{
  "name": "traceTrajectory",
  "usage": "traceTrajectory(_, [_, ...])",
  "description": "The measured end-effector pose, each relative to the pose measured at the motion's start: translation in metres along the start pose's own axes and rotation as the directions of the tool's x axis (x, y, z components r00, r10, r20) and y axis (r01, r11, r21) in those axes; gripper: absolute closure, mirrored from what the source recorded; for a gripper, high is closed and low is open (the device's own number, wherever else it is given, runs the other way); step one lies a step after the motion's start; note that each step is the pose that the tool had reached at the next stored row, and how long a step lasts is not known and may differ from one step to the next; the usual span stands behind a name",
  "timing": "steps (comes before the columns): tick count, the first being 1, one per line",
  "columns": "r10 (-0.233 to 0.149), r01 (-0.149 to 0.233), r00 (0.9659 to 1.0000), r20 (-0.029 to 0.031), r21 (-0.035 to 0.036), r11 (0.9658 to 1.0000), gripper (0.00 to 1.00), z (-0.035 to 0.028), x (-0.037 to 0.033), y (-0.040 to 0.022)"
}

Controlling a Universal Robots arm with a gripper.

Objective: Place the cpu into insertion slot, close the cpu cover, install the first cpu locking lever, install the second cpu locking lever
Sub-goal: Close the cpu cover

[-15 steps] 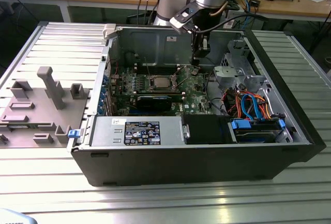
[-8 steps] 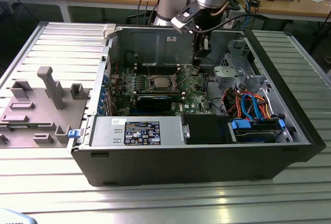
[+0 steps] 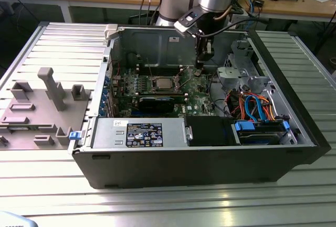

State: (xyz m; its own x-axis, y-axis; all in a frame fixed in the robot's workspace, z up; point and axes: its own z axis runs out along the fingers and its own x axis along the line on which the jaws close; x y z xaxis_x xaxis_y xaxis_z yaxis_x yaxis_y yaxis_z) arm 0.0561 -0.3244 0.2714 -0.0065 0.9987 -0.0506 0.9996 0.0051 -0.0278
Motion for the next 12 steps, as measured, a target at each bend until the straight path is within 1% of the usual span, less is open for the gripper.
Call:
traceTrajectory(4, [0.0,0.0,1.0,0.0,0.0005,1.0,0.89,0.0041,0.0002,0.0004])
traceTrajectory(12, [0.0,0.0,1.0,0.0001,0.0005,1.0,0.89,0.008,0.0004,0.0006])
